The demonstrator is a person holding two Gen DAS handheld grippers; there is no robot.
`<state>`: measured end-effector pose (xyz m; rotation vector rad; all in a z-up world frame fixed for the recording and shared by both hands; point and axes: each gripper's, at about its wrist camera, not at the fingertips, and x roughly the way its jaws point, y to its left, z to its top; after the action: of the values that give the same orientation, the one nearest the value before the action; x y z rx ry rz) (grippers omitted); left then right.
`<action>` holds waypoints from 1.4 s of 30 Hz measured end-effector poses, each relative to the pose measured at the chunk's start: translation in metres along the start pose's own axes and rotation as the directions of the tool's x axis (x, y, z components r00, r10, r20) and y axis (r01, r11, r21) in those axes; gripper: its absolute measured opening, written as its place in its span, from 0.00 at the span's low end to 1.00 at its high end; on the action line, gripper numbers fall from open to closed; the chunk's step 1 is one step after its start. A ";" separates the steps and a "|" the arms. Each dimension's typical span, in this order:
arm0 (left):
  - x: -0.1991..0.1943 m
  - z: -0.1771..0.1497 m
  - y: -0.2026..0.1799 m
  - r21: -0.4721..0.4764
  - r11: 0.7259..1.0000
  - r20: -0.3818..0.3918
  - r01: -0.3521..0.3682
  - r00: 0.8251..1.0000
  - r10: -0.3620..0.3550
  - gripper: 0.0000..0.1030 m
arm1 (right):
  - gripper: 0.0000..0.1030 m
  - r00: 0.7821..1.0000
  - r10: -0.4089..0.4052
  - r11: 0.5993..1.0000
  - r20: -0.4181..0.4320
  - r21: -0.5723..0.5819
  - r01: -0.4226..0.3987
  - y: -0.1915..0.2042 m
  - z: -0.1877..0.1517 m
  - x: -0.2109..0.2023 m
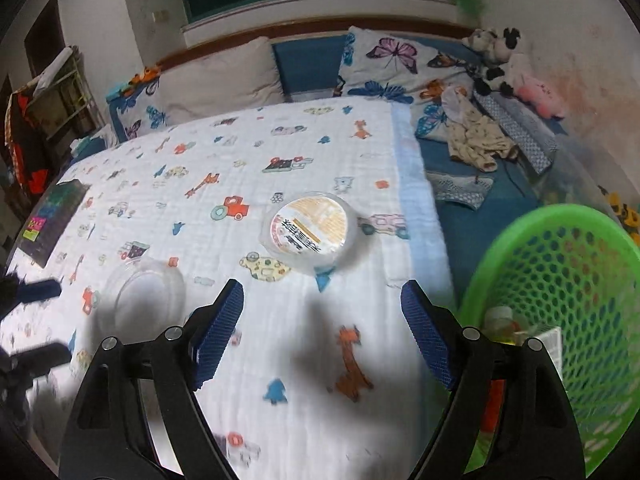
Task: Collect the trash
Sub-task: 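Move back to the bed and grasp the round labelled food tub with the right tool, then grasp the clear round bowl with the left tool while the right tool carries the tub toward the basket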
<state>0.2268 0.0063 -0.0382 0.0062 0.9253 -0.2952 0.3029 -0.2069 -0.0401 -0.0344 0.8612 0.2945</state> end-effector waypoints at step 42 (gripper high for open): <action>0.053 0.015 0.000 0.100 0.995 -0.084 -0.018 0.996 0.026 0.89 | 0.58 1.000 0.011 1.000 -0.004 -0.021 -0.011 0.019 0.019 0.029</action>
<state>0.2682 -0.0090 -0.0713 0.1208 0.9943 -0.3220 0.3296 -0.1790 -0.0475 -0.0499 0.8620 0.3135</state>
